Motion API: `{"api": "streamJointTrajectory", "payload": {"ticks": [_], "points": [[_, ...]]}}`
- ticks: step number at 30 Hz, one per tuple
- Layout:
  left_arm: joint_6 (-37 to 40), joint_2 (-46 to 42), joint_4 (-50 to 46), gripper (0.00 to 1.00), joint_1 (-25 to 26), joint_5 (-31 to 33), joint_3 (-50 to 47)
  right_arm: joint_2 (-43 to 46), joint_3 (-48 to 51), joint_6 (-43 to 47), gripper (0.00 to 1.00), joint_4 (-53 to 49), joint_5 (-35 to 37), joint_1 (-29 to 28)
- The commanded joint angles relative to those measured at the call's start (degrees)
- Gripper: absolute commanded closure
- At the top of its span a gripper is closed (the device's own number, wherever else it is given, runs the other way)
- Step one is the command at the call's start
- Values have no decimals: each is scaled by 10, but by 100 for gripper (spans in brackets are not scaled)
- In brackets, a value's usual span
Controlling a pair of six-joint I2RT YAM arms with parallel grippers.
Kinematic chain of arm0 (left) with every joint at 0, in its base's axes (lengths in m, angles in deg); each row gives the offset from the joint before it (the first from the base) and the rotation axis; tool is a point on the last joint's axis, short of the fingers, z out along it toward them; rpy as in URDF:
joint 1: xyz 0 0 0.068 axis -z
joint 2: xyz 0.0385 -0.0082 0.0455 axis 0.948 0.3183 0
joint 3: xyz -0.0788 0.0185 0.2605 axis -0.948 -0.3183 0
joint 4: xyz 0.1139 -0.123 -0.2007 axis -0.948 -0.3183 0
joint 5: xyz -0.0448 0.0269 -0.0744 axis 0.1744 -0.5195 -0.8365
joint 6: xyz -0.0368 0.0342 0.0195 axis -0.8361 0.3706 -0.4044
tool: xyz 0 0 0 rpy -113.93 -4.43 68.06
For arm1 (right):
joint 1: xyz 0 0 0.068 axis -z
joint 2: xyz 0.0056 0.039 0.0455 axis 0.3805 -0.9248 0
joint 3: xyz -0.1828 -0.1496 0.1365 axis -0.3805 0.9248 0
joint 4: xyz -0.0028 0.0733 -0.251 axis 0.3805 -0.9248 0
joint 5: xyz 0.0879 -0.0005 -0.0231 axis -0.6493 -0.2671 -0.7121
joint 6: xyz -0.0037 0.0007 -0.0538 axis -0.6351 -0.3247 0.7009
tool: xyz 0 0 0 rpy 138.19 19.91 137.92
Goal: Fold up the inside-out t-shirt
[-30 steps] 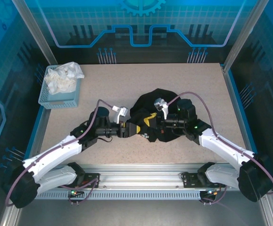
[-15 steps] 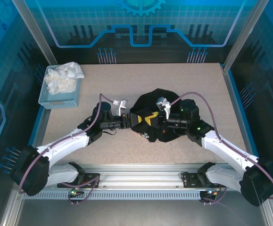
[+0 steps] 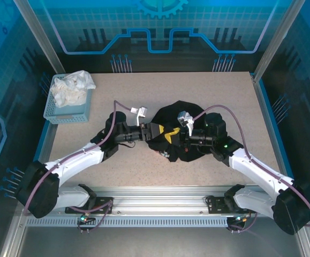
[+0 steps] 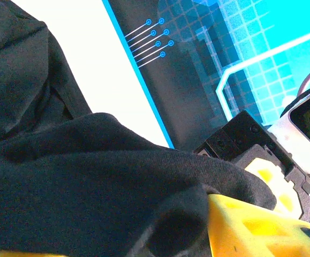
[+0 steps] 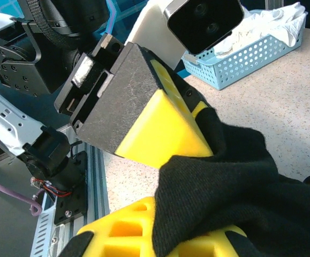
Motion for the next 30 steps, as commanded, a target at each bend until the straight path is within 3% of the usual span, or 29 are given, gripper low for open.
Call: {"api": "streamJointTrajectory", "payload": {"ticks": [1, 4, 6, 8, 11, 19, 23, 26, 30], "points": [[-5, 14, 30, 55, -2, -17, 19, 4, 7, 13, 100, 3, -20, 5], [-3, 20, 33, 71, -2, -23, 25, 6, 6, 21, 100, -8, -17, 6], [4, 17, 33, 89, -2, -21, 24, 12, 1, 39, 100, -33, -7, 6], [15, 5, 30, 100, -3, -19, 21, 21, -7, 61, 100, -72, 10, 10], [39, -32, 11, 100, -4, -24, 17, 30, -32, 88, 100, -148, 66, 19], [67, -124, -50, 100, 26, -17, 15, -30, -147, 63, 86, -264, 190, 19], [57, -127, -52, 100, 54, 28, 22, -85, -204, 58, 79, -305, 210, 15], [28, -119, -26, 100, 61, 76, 21, -109, -240, 56, 74, -362, 268, 14], [23, -106, -29, 100, 74, 143, 34, -74, -218, 55, 67, -387, 311, 9]]}}
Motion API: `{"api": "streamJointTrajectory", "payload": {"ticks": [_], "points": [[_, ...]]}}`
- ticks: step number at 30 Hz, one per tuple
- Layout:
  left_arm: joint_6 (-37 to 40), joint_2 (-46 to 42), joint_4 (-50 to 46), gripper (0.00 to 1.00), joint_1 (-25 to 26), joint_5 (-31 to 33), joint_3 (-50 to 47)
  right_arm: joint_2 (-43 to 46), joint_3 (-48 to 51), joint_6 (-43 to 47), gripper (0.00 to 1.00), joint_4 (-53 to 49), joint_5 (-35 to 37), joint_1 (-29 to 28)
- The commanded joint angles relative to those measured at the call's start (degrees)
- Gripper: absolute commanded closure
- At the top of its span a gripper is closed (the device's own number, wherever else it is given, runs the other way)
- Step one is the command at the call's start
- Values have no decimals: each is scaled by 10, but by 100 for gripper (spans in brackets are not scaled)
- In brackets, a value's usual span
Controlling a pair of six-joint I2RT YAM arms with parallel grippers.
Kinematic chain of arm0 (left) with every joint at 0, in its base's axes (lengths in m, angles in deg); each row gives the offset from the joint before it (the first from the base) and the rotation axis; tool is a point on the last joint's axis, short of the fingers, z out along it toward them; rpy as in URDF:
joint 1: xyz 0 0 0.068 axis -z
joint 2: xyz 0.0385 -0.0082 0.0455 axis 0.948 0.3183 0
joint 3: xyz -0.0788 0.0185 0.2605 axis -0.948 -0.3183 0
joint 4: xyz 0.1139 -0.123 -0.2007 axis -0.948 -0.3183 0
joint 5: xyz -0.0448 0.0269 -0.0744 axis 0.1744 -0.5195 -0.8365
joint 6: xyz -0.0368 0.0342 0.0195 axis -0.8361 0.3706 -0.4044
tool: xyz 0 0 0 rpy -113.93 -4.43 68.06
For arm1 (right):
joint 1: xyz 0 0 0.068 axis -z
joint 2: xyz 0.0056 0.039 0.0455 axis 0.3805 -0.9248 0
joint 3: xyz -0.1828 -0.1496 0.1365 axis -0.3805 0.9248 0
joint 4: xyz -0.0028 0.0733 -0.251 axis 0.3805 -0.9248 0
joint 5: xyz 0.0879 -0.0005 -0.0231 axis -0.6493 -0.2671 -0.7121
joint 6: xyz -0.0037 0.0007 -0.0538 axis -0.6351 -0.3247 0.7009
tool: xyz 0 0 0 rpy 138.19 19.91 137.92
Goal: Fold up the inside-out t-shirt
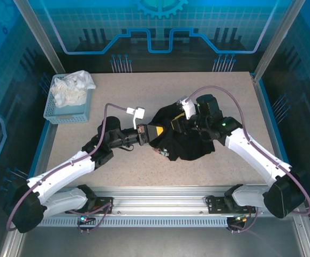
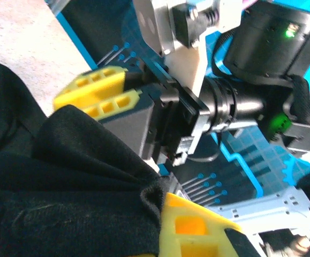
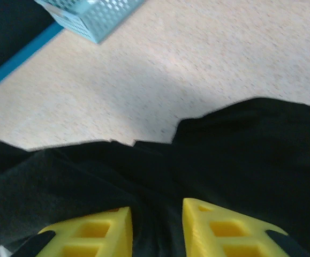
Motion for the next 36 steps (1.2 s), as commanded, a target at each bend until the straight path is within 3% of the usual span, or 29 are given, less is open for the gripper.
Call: {"api": "streamJointTrajectory", "payload": {"ticks": [1, 7, 13, 17, 24, 27, 32, 35, 36], "points": [[-12, 9, 12, 100, 13, 66, 31, 43, 17, 0, 65, -48, 54, -7], [-33, 24, 15, 100, 16, 86, 42, 152, 95, 40, 57, -4, -11, -41], [-32, 24, 4, 100, 20, 91, 45, 212, 164, 64, 55, 93, -22, -125], [-31, 23, -2, 100, 21, 92, 47, 187, 167, 64, 55, 135, 38, -177], [-31, 14, -3, 100, 22, 88, 45, 99, 153, 0, 50, 191, 144, -187], [-27, 3, -5, 100, 21, 90, 39, 72, 149, -2, 57, 222, 151, -186], [-10, -16, -32, 100, 20, 121, 33, 70, 156, 2, 96, 243, 74, -156], [3, -29, -65, 100, 6, 146, 31, 89, 170, 11, 100, 245, -43, -113], [8, -32, -70, 95, -2, 146, 30, 93, 173, 13, 100, 246, -81, -99]]}}
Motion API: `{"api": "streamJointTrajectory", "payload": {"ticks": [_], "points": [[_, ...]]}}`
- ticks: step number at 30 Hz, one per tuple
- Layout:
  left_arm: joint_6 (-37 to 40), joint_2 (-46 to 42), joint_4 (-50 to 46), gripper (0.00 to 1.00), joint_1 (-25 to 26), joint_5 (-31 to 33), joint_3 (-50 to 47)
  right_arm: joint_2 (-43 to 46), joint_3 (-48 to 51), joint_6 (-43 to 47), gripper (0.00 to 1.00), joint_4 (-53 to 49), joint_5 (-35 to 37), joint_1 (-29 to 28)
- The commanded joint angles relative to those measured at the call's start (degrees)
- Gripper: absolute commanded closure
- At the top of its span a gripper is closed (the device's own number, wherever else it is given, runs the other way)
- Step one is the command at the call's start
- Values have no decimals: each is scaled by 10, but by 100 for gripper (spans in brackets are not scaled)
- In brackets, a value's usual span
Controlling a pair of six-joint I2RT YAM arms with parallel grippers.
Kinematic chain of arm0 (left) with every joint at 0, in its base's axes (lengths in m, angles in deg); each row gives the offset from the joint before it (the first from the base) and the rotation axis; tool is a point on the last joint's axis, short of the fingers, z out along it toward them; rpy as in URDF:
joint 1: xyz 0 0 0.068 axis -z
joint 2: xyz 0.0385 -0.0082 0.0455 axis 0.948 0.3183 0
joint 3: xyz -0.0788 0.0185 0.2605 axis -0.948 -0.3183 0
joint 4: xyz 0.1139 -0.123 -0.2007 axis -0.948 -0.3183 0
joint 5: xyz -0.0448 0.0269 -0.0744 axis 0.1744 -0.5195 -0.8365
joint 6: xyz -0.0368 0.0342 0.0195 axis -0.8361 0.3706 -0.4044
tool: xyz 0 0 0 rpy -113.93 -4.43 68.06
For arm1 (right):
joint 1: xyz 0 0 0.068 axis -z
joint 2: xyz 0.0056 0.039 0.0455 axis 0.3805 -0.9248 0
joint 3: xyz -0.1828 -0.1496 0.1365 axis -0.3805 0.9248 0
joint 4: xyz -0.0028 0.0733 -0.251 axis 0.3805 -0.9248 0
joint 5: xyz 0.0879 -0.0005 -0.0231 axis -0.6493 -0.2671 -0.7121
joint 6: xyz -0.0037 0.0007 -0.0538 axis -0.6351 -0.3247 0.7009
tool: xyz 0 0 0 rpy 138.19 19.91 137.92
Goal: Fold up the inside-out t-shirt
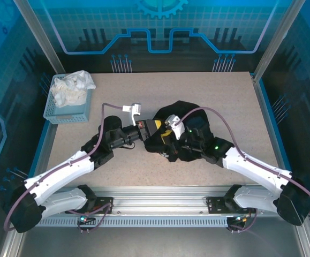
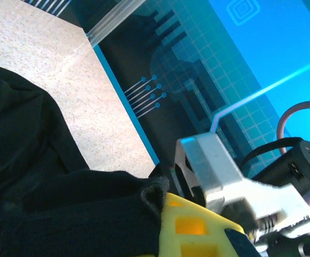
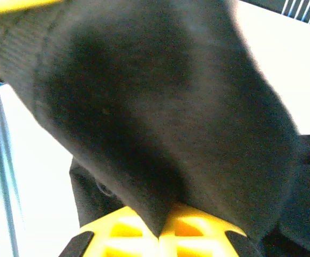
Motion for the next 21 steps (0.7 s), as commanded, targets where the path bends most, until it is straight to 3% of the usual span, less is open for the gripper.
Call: {"api": "streamJointTrajectory", "payload": {"ticks": [1, 5, 8, 15, 21], "points": [[34, -21, -29, 92, -22, 27, 3, 24, 10, 4, 100, 30, -155, 44], [71, -29, -63, 82, -59, 8, -1, 24, 7, 5, 100, 23, -267, 88], [106, -40, -92, 73, -78, -20, -7, 23, 7, 3, 100, 24, -308, 107], [215, -89, -193, 52, -81, -22, -22, 14, -7, -1, 100, 10, -359, 144], [233, -106, -227, 44, -81, -9, -45, 3, -12, -43, 100, 36, -375, 163]]}}
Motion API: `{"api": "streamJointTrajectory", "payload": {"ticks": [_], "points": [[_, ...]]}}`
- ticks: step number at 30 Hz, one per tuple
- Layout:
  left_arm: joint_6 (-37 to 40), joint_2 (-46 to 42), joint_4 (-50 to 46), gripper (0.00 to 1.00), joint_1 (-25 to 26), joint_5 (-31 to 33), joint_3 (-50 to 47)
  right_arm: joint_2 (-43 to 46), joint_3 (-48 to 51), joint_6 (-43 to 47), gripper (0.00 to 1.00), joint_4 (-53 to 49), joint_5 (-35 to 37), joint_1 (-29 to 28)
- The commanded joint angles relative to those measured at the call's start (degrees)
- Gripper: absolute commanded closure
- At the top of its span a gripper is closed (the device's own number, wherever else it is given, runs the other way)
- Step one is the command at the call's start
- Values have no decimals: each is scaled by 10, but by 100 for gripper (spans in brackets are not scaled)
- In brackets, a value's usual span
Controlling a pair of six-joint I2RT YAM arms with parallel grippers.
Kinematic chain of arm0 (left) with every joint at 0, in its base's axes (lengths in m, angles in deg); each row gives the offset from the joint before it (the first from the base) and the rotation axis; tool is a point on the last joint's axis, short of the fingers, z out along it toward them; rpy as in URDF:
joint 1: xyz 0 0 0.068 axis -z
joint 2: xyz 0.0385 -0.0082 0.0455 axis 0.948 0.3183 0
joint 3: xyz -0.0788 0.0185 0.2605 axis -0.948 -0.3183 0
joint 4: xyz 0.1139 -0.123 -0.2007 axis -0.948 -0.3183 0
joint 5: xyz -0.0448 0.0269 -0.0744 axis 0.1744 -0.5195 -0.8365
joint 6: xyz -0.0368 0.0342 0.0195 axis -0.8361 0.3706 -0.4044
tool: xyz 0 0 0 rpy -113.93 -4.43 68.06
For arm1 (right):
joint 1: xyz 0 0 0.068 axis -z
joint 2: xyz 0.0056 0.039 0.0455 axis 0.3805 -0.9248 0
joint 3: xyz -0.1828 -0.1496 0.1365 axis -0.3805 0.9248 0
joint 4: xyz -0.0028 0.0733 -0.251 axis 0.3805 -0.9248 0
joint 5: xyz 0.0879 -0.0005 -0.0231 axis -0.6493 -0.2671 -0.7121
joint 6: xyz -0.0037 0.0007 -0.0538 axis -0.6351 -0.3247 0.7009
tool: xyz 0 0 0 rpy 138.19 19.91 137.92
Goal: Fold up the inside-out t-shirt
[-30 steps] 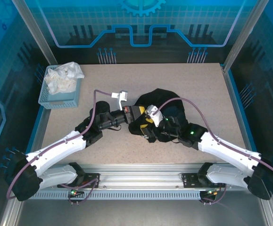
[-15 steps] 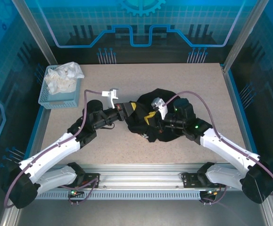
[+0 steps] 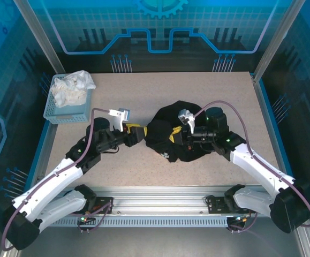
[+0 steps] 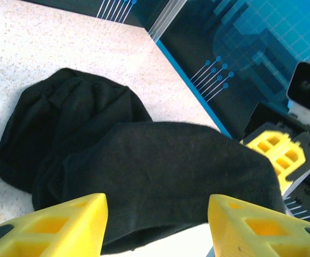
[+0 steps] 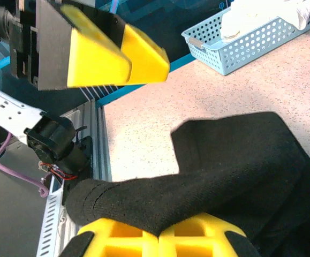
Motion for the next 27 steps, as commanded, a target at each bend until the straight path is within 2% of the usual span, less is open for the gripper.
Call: {"api": "streamJointTrajectory", "payload": {"ticks": [1, 5, 10, 13, 16, 23, 27], "points": [[31, -10, -33, 44, -3, -2, -26, -11, -16, -34, 100, 27, -33, 11], [27, -12, -19, 41, 0, -2, -49, -21, -18, -55, 100, 36, -30, 14], [-4, 3, -17, 43, 0, 14, -58, -18, -20, -44, 100, 22, -25, 18], [-26, 32, -30, 48, 0, 1, -44, -16, -18, -43, 100, 19, -22, 20], [-49, 64, -35, 48, 0, -20, -37, -16, -16, -42, 100, 20, -21, 21], [-91, 100, 31, 48, -1, -59, -50, -12, -9, -42, 100, 25, -20, 21], [-96, 120, 52, 53, 0, -62, -43, -7, -6, -38, 100, 20, -20, 22]]}}
